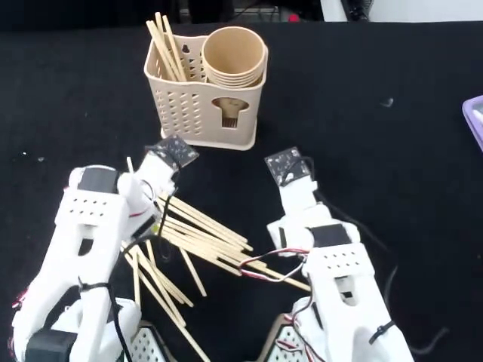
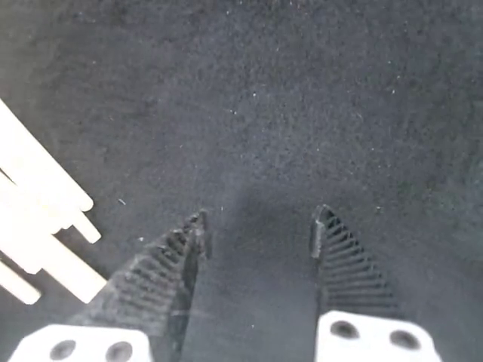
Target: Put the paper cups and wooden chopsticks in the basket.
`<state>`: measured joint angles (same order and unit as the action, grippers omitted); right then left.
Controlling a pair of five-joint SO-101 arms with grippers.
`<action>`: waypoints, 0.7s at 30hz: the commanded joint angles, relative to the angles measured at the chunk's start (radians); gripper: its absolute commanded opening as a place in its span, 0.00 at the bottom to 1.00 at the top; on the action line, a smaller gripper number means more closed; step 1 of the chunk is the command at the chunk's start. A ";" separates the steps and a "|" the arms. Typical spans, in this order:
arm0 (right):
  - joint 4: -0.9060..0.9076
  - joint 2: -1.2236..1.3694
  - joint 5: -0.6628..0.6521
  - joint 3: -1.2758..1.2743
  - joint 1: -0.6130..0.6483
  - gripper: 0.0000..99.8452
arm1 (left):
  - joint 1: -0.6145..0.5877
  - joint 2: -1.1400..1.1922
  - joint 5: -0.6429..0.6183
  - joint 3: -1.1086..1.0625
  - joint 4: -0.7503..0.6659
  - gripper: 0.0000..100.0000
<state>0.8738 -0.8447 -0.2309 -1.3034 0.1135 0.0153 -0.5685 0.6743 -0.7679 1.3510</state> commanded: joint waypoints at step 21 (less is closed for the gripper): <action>-0.049 -0.033 0.006 0.001 -0.084 0.22 | 0.082 0.290 0.008 -0.042 -0.330 0.25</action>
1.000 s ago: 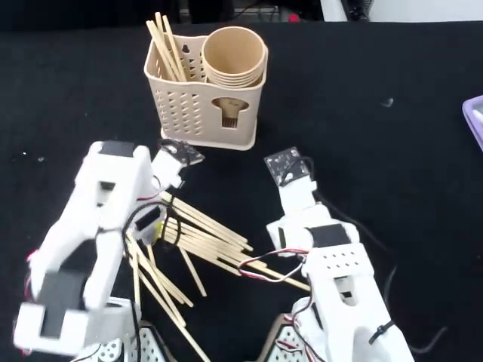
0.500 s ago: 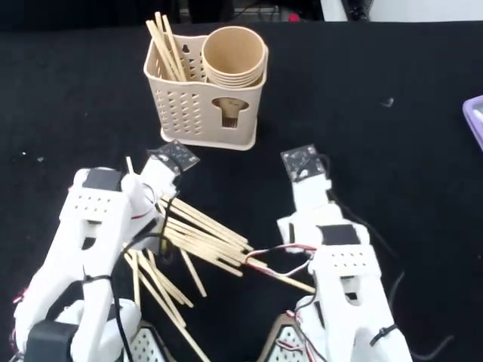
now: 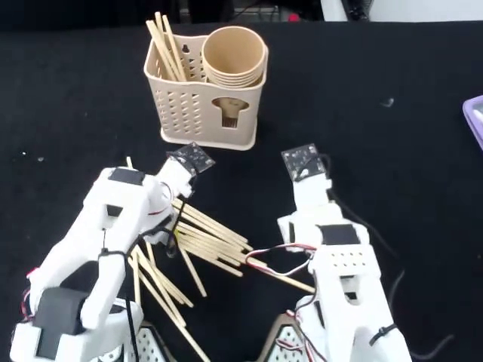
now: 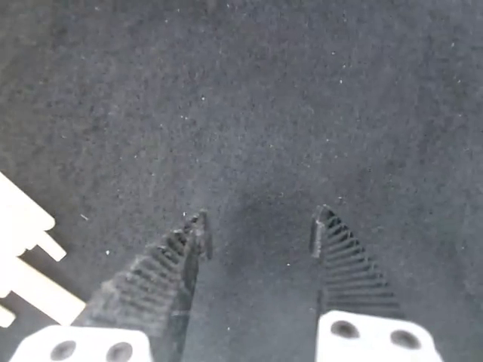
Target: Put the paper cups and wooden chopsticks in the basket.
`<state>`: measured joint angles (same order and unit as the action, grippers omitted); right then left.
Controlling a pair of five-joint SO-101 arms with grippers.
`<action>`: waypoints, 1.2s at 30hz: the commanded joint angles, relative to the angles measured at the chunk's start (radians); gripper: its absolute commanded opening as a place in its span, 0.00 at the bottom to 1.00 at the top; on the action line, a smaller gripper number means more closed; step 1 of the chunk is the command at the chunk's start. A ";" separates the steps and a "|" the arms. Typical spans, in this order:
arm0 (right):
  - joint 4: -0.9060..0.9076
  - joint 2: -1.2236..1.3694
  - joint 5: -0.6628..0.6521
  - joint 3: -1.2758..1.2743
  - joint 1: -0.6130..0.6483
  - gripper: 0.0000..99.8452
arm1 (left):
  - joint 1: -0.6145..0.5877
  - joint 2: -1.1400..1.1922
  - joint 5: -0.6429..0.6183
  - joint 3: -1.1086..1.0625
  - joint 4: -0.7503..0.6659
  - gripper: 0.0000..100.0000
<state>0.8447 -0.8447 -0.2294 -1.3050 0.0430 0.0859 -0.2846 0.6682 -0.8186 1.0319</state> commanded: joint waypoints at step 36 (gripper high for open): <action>-0.023 -0.031 0.000 0.002 -0.012 0.22 | 0.111 -0.002 0.103 0.050 0.212 0.10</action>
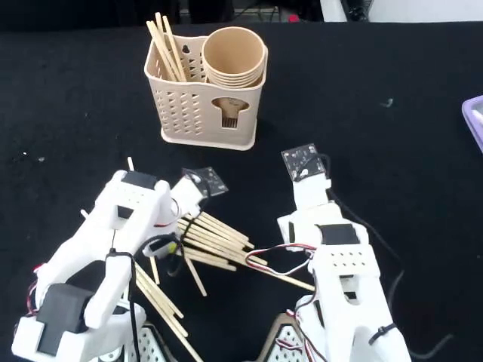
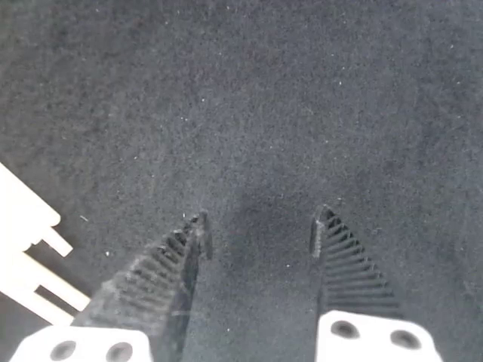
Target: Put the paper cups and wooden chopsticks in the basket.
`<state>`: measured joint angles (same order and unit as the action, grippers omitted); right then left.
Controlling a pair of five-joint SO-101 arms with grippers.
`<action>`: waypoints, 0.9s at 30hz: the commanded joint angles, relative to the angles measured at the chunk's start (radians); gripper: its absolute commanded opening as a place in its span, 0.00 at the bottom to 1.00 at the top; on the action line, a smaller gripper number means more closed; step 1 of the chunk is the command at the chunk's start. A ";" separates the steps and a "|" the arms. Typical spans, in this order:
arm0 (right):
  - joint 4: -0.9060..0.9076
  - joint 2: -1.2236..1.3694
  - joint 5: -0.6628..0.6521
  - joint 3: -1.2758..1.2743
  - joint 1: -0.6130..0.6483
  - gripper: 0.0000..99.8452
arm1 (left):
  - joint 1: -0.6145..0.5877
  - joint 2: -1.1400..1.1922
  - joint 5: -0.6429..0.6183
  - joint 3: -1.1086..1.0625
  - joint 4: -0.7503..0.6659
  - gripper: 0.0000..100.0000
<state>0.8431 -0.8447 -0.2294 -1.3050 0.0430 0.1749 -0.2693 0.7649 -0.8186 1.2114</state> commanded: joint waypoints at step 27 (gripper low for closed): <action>-0.021 -0.031 -0.002 0.002 -0.015 0.22 | -0.018 -0.017 0.005 -0.004 -0.091 0.18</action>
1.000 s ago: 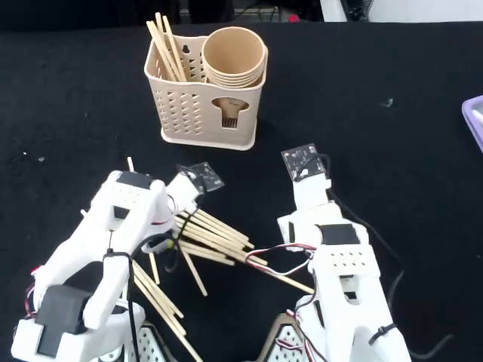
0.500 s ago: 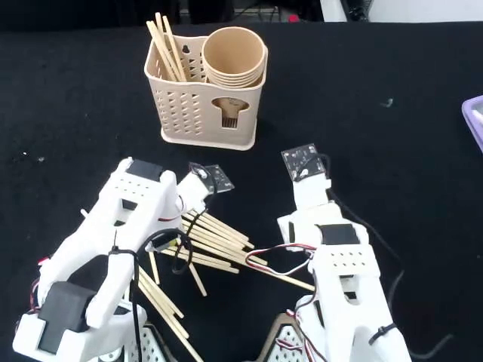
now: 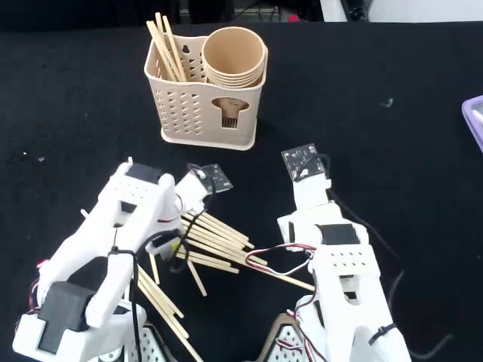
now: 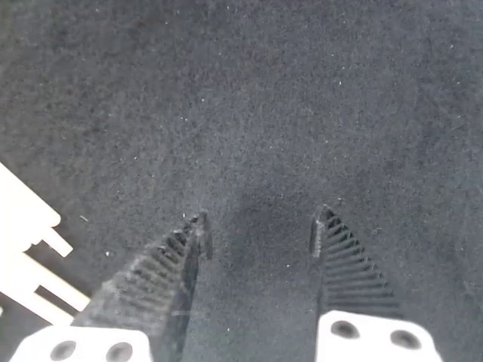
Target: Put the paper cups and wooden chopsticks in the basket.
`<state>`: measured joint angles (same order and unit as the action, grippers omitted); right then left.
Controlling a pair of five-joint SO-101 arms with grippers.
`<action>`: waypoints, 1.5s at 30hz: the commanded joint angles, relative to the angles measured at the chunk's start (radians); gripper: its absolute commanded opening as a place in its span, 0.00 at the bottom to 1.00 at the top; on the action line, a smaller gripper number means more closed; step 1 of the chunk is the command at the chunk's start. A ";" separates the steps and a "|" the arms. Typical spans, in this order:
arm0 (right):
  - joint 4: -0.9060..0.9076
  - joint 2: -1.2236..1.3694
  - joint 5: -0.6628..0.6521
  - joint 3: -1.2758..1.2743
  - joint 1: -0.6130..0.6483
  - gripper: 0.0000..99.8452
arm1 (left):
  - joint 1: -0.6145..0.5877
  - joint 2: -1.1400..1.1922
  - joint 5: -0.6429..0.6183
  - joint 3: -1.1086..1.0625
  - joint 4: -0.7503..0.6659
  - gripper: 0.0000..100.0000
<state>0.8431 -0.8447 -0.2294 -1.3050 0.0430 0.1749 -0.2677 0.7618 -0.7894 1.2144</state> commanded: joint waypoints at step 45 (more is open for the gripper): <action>-0.021 -0.033 0.006 0.002 -0.017 0.22 | -0.007 -0.417 0.104 0.088 0.439 0.03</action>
<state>0.8431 -0.8447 -0.2294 -1.3050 0.0384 0.1657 -0.6590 0.8508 -0.7388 1.6272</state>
